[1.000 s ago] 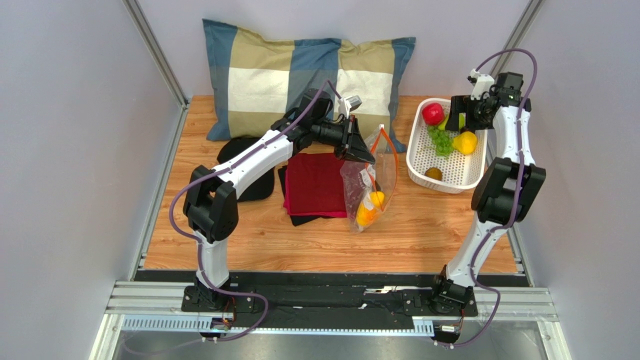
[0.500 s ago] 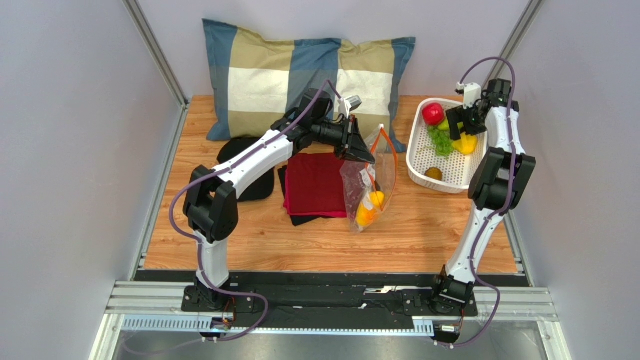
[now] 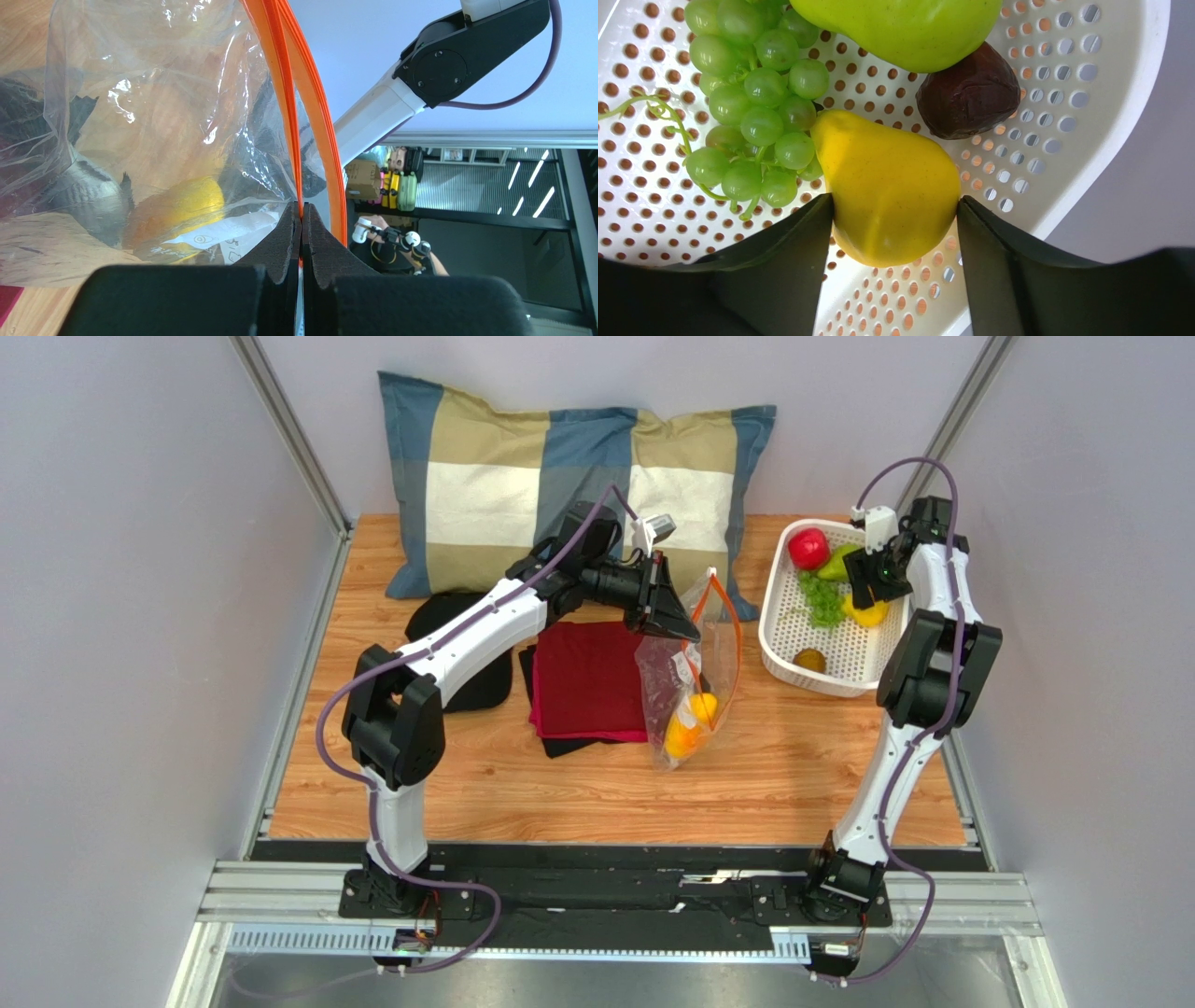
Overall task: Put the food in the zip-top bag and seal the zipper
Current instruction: Pick up the fake fruit from the bin.
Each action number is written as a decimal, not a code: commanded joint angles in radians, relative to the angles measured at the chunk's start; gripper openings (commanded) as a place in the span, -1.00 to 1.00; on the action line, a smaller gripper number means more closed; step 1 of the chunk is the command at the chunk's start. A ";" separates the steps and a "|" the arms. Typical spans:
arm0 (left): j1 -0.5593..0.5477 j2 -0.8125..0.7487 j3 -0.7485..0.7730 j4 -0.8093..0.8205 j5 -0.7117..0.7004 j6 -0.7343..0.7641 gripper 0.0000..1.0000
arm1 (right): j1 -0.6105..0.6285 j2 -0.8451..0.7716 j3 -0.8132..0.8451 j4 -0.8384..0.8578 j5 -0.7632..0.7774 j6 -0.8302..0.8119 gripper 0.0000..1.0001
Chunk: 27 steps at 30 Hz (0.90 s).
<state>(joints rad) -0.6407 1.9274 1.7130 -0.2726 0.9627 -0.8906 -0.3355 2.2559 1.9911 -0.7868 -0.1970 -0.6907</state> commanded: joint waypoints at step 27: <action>-0.007 -0.007 0.026 -0.034 -0.027 0.025 -1.00 | 0.073 -0.769 -0.143 -0.258 -0.668 0.277 -1.00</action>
<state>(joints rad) -0.6411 1.9274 1.7130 -0.3035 0.9546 -0.8730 -0.3466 1.6249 1.8668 -0.9771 -0.6628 -0.4877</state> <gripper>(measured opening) 0.008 0.594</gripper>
